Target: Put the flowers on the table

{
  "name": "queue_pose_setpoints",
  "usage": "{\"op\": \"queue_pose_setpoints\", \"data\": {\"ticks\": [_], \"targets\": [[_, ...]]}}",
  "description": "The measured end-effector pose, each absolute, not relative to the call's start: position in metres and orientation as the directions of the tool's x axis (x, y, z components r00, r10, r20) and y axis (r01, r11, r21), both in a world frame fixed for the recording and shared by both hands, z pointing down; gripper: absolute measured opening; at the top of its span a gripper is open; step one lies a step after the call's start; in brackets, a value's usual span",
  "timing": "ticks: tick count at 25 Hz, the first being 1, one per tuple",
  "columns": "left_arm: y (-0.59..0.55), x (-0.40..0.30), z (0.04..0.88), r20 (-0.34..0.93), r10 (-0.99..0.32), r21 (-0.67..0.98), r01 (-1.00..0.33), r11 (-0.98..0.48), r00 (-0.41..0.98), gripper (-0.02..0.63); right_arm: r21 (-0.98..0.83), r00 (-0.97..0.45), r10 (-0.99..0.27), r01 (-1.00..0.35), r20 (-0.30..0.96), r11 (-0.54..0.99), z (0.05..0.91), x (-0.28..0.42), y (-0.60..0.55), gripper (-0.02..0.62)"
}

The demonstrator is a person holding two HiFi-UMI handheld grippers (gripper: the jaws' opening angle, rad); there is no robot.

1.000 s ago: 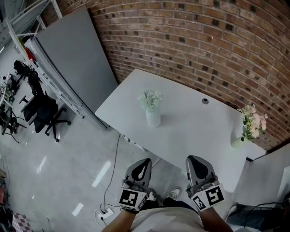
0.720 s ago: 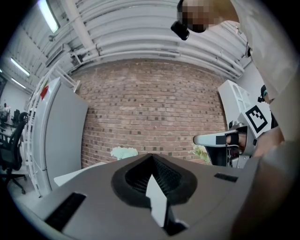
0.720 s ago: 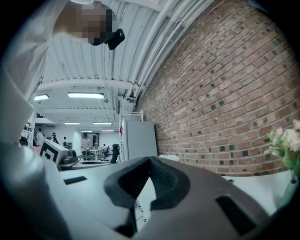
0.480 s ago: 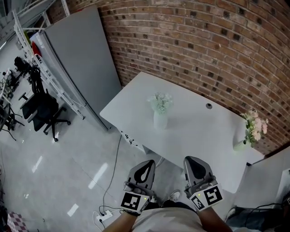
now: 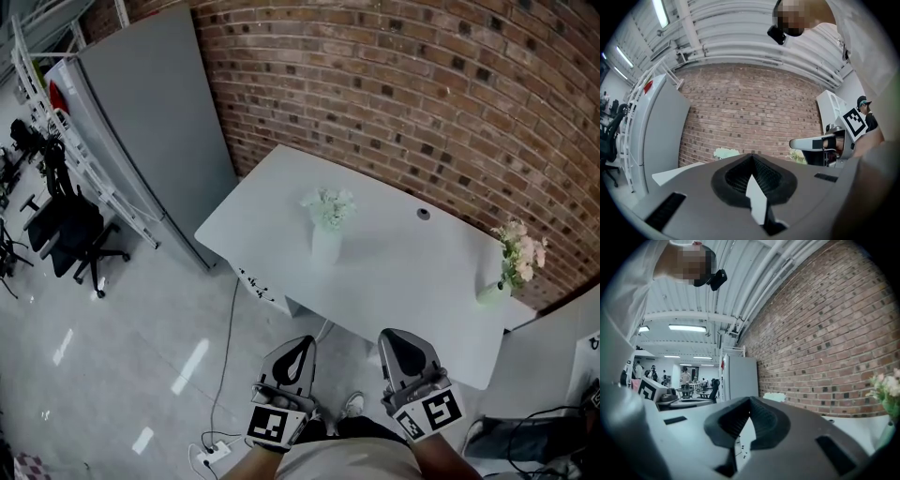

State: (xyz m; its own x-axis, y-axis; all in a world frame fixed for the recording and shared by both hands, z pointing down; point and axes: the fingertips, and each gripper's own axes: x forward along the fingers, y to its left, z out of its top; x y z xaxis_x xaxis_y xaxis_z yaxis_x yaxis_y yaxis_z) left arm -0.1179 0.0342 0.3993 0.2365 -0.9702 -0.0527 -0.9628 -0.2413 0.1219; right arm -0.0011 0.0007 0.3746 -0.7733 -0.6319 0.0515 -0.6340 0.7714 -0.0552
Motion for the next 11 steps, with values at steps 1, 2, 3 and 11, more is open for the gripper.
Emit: {"op": "queue_pose_setpoints", "data": {"ticks": [1,2,3,11], "targets": [[0.034,-0.116,0.397,-0.054,-0.970,0.124,-0.962,-0.242,0.237,0.006,-0.058,-0.773,-0.633,-0.635,0.051,0.771,0.373,0.000,0.000,0.015],[0.033,-0.114,0.396,-0.052,-0.970,0.126,-0.962,-0.241,0.236,0.006,-0.059,-0.773,-0.632,-0.634,0.049,0.771,0.371,0.001,-0.002,0.015],[0.033,-0.113,0.395,-0.048,-0.971,0.126,-0.963,-0.239,0.235,0.006,-0.057,-0.774,-0.632,-0.633,0.044,0.772,0.369,0.002,-0.003,0.015],[0.029,-0.091,0.390,-0.065,-0.966,0.114,-0.959,-0.258,0.252,0.006,-0.061,-0.766,-0.643,-0.642,0.021,0.764,0.367,0.021,-0.006,0.015]]}}
